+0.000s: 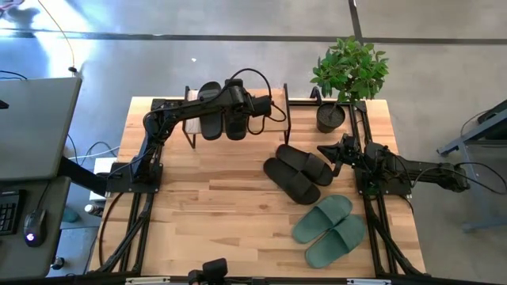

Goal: Pick and place slides into the shelf
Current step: Put the bottom slide on the shelf, then move the bottom black slide to the middle of the table

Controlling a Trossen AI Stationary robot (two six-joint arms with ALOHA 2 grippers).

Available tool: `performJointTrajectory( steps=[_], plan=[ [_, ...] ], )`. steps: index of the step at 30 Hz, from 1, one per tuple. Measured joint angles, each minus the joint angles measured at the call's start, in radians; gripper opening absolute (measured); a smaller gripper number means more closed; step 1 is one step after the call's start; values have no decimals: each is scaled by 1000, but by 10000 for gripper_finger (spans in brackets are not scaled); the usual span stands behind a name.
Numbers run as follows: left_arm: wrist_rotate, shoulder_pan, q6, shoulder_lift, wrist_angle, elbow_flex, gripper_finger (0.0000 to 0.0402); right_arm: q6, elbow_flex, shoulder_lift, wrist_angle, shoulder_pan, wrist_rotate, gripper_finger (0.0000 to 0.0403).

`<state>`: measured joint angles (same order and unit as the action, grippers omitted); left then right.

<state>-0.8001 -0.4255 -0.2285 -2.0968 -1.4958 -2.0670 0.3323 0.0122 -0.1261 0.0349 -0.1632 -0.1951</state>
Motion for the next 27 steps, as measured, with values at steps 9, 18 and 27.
performJointTrajectory(
  steps=[9,18,27],
  plan=[
    [7,3,34,6,-16,-28,190,0,0,0,0,0,-4,0],
    [36,45,42,7,-64,-125,191,-4,0,0,0,0,-6,0],
    [186,138,61,35,-76,-257,179,0,0,0,0,0,-3,0]
  ],
)
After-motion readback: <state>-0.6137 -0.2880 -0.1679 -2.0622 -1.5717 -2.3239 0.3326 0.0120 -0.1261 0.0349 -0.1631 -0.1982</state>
